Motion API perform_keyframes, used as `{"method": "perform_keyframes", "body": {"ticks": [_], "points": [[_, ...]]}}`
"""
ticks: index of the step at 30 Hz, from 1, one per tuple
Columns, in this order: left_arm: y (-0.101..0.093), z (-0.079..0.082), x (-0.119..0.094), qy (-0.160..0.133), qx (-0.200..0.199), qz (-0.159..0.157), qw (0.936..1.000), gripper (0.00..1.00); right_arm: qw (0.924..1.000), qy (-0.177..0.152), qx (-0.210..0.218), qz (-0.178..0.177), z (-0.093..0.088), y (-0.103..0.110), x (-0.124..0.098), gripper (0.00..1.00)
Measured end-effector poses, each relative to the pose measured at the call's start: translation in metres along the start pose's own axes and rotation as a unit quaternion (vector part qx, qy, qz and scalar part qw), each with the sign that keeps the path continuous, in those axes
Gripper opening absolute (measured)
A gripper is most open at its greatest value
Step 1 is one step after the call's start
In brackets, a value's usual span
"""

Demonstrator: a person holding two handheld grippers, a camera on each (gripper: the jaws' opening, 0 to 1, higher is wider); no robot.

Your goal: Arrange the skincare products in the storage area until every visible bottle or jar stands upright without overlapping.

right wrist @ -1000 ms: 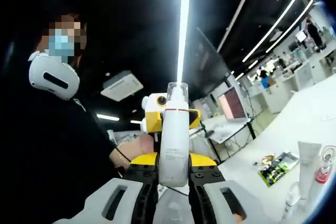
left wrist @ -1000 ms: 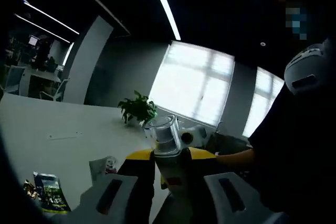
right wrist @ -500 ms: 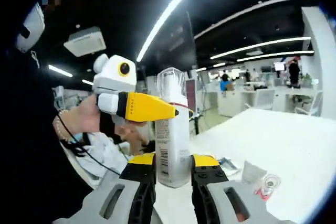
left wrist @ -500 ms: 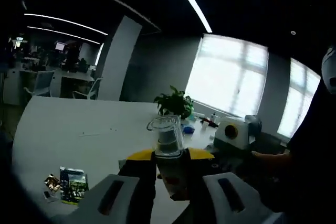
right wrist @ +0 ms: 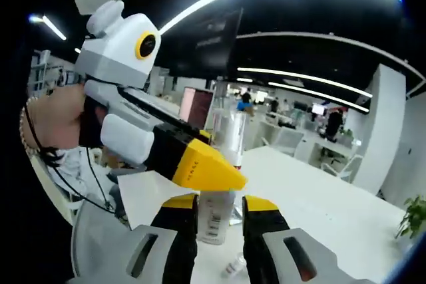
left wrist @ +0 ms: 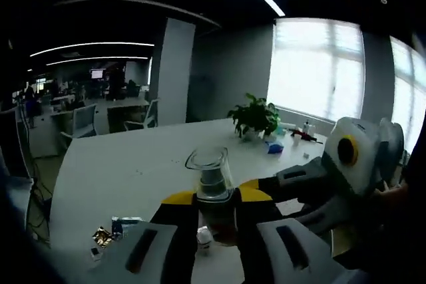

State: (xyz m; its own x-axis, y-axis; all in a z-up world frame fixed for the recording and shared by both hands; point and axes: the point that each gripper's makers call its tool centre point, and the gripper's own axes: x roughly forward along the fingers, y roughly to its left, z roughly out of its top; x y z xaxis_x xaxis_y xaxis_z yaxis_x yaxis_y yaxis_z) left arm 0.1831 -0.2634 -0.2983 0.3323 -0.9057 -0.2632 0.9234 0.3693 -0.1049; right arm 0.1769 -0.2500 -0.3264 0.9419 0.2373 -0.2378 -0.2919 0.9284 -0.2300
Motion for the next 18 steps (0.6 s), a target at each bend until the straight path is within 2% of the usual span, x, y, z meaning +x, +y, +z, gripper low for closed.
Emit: {"method": "perform_keyframes", "body": {"ticks": [2,5,7,8,10,11,12,14,15,16,18], "points": [[-0.001,0.001,0.001,-0.002,0.001,0.004,1.0000,0.17,0.9997,0.015,-0.003,-0.019,-0.006,-0.004,0.001,0.12],[0.001,-0.002,0.000,-0.002,-0.001,0.006,1.0000,0.17,0.9999,0.009,-0.001,-0.007,-0.008,-0.005,0.000,0.11],[0.001,-0.002,-0.003,-0.005,-0.011,0.000,0.9999,0.17,0.9970,-0.021,0.067,0.033,-0.005,-0.001,-0.002,0.10],[0.002,-0.001,-0.003,-0.008,-0.016,-0.006,0.9998,0.17,0.9903,-0.036,0.123,0.053,-0.006,-0.002,-0.003,0.10],[-0.002,0.003,-0.002,-0.018,-0.023,-0.028,0.9992,0.16,0.9779,-0.064,0.182,0.082,-0.003,0.000,-0.007,0.10],[-0.007,0.003,-0.001,-0.015,-0.005,-0.045,0.9989,0.16,0.9777,-0.063,0.182,0.084,-0.005,-0.004,-0.005,0.10],[-0.007,0.003,-0.001,-0.015,0.009,-0.048,0.9987,0.17,0.9763,-0.068,0.184,0.093,-0.006,-0.003,-0.005,0.10],[-0.013,0.001,-0.001,-0.019,0.011,-0.076,0.9969,0.17,0.9731,-0.074,0.193,0.102,-0.007,-0.004,-0.007,0.09],[-0.013,0.002,-0.003,-0.024,0.006,-0.079,0.9965,0.17,0.9685,-0.082,0.205,0.115,-0.004,0.000,-0.009,0.09],[-0.016,0.003,-0.004,-0.034,-0.017,-0.095,0.9947,0.17,0.9625,-0.094,0.220,0.127,-0.002,0.001,-0.011,0.09],[-0.017,0.003,-0.009,-0.038,-0.057,-0.123,0.9900,0.18,0.9555,-0.105,0.231,0.150,0.002,0.004,-0.016,0.09]]}}
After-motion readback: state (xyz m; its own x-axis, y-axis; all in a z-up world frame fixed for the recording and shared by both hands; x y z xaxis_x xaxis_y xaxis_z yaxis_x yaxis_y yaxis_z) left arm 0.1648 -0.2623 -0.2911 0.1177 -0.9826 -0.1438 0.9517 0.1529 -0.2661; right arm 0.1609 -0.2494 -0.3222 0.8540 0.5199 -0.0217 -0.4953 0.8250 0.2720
